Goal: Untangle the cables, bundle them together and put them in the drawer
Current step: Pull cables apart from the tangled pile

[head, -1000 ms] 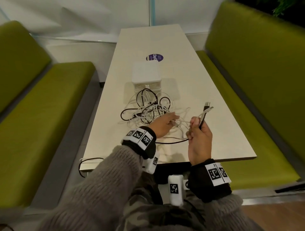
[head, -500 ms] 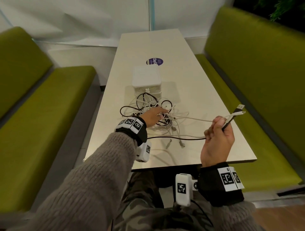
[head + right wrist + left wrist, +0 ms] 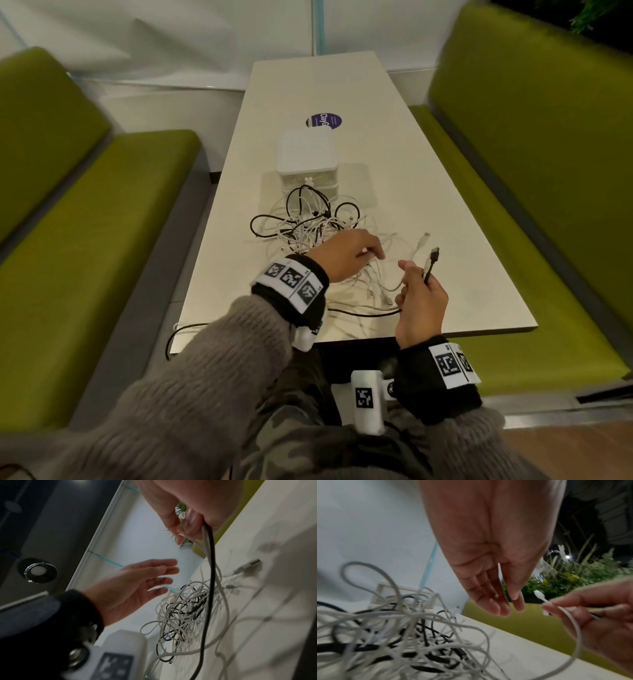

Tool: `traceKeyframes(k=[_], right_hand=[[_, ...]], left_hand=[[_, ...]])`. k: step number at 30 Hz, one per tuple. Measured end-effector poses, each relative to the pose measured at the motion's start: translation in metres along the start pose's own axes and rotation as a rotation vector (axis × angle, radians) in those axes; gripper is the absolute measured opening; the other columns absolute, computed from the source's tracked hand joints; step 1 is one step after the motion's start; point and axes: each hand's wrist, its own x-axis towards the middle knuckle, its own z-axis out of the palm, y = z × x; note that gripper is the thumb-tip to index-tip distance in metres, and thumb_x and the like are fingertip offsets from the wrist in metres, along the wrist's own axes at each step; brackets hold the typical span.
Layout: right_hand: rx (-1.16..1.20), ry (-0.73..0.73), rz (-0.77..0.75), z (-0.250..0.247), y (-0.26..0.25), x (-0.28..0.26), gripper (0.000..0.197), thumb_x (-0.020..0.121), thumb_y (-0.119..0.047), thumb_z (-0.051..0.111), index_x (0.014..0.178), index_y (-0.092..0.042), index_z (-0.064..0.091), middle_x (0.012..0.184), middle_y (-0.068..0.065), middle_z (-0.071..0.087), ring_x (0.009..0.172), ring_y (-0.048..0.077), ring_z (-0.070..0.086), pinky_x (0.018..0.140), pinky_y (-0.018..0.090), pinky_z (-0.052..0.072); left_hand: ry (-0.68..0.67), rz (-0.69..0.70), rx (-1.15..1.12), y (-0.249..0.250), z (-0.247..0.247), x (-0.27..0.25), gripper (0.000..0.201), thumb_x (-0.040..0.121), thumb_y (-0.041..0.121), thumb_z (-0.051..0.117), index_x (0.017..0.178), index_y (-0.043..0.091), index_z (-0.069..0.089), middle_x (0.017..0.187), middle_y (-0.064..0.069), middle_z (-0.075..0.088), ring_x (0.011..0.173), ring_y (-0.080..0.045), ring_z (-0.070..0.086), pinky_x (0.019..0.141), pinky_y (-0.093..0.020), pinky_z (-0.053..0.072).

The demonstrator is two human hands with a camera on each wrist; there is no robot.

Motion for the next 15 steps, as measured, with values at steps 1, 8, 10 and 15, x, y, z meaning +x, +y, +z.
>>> traceKeyframes(k=[1, 8, 10, 15], right_hand=[[0.001, 0.014, 0.009, 0.0, 0.001, 0.0, 0.015, 0.092, -0.013, 0.057, 0.084, -0.014, 0.07, 0.06, -0.004, 0.037, 0.042, 0.004, 0.029, 0.041, 0.017, 0.027], [0.016, 0.058, 0.029, -0.005, 0.0, 0.005, 0.015, 0.091, -0.013, 0.061, 0.075, -0.012, 0.061, 0.051, -0.005, 0.033, 0.038, 0.005, 0.028, 0.04, 0.018, 0.028], [0.026, 0.065, 0.032, -0.006, 0.0, 0.006, 0.02, 0.09, -0.013, 0.063, 0.071, -0.013, 0.057, 0.05, -0.006, 0.033, 0.037, 0.005, 0.027, 0.04, 0.019, 0.027], [0.042, 0.065, 0.041, -0.006, 0.0, 0.005, 0.019, 0.091, -0.013, 0.061, 0.073, -0.012, 0.057, 0.054, -0.004, 0.032, 0.037, 0.005, 0.026, 0.038, 0.018, 0.026]], left_hand=[[-0.036, 0.007, 0.039, 0.004, 0.005, 0.007, 0.024, 0.094, 0.006, 0.045, 0.109, 0.008, 0.064, 0.11, -0.007, 0.062, 0.1, -0.019, 0.056, 0.081, -0.02, 0.037], [-0.318, -0.065, 0.333, 0.008, 0.037, 0.037, 0.03, 0.088, -0.002, 0.049, 0.114, 0.009, 0.059, 0.122, -0.012, 0.054, 0.112, -0.027, 0.052, 0.088, -0.031, 0.04], [-0.368, -0.079, 0.401, 0.01, 0.042, 0.037, 0.029, 0.086, -0.003, 0.052, 0.113, 0.008, 0.058, 0.119, -0.013, 0.052, 0.107, -0.029, 0.054, 0.082, -0.031, 0.04], [-0.319, -0.053, 0.443, 0.01, 0.048, 0.033, 0.017, 0.086, -0.004, 0.051, 0.1, 0.004, 0.058, 0.096, -0.009, 0.039, 0.081, -0.028, 0.052, 0.069, -0.03, 0.036]])
